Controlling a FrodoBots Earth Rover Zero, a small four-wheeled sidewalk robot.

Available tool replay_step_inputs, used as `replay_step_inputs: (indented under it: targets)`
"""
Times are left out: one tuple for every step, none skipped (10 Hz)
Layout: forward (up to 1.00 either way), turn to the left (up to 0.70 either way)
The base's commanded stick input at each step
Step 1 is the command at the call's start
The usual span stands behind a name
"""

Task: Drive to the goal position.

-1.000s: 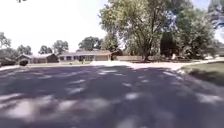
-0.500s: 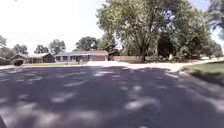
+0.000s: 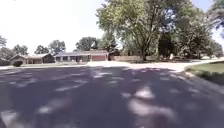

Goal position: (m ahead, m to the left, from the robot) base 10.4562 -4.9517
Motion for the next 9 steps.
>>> replay_step_inputs:
  targets:
    - [0.7,0.0]
    - [0.7,0.0]
    - [0.7,0.0]
    - [0.7,0.0]
    - [0.7,0.0]
    - [0.7,0.0]
    - [0.7,0.0]
    - [0.7,0.0]
    - [0.7,0.0]
